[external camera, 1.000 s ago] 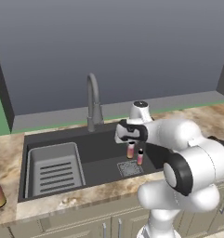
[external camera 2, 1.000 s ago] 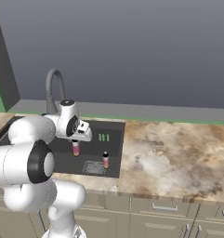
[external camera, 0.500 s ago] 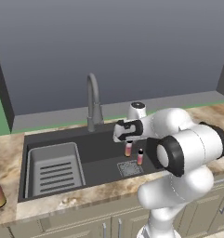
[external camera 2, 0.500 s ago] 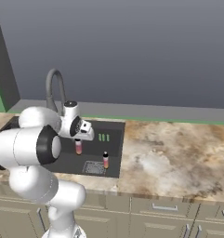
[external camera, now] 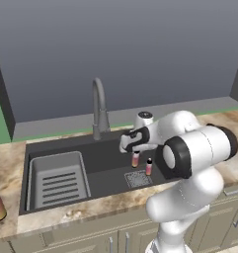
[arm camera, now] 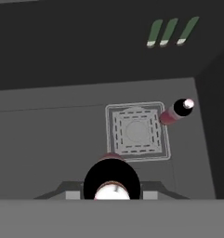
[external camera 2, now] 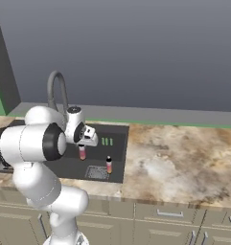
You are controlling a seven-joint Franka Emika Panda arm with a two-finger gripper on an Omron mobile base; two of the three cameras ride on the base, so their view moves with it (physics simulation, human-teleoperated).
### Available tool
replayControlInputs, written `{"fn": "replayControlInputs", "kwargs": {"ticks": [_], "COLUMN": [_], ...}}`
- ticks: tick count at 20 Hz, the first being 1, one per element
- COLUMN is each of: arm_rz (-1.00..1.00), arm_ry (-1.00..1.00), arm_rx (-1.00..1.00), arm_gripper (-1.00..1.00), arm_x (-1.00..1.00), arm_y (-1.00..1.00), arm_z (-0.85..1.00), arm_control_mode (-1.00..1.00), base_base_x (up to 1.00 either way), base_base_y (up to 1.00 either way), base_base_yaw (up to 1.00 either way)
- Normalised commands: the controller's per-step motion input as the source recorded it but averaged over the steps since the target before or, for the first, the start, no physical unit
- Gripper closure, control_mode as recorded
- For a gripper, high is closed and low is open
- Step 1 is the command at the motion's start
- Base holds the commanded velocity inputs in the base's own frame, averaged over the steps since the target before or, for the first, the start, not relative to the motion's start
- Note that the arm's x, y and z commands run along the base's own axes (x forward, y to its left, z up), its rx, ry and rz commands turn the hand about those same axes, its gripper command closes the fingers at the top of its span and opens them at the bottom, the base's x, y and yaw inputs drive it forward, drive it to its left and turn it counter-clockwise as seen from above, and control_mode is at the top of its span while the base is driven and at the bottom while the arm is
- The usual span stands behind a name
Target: Place the large bottle from the dining counter next to the other large bottle outside the sink, and place the small bottle from the dining counter next to the other small bottle inside the sink.
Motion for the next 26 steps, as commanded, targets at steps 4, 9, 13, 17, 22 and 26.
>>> {"fn": "replayControlInputs", "kwargs": {"ticks": [4, 9, 13, 17, 22, 26], "arm_rz": [0.00, 0.00, 0.00, 0.00, -0.01, -0.01], "arm_ry": [-0.01, 0.00, -0.01, 0.00, 0.00, 0.00], "arm_rx": [0.00, 0.00, -0.01, 0.00, 0.00, 0.00], "arm_gripper": [1.00, 1.00, 1.00, 1.00, 1.00, 1.00], "arm_x": [0.08, 0.24, 0.40, 0.14, 0.00, 0.00], "arm_y": [0.00, 0.01, 0.03, 0.07, 0.02, 0.00], "arm_z": [-0.38, -0.27, -0.22, -0.13, -0.29, -0.29], "arm_control_mode": [-1.00, -1.00, -1.00, -1.00, -1.00, -1.00], "base_base_x": [0.00, 0.00, 0.00, 0.00, 0.00, 0.00], "base_base_y": [0.00, 0.00, 0.00, 0.00, 0.00, 0.00], "base_base_yaw": [0.00, 0.00, 0.00, 0.00, 0.00, 0.00]}}
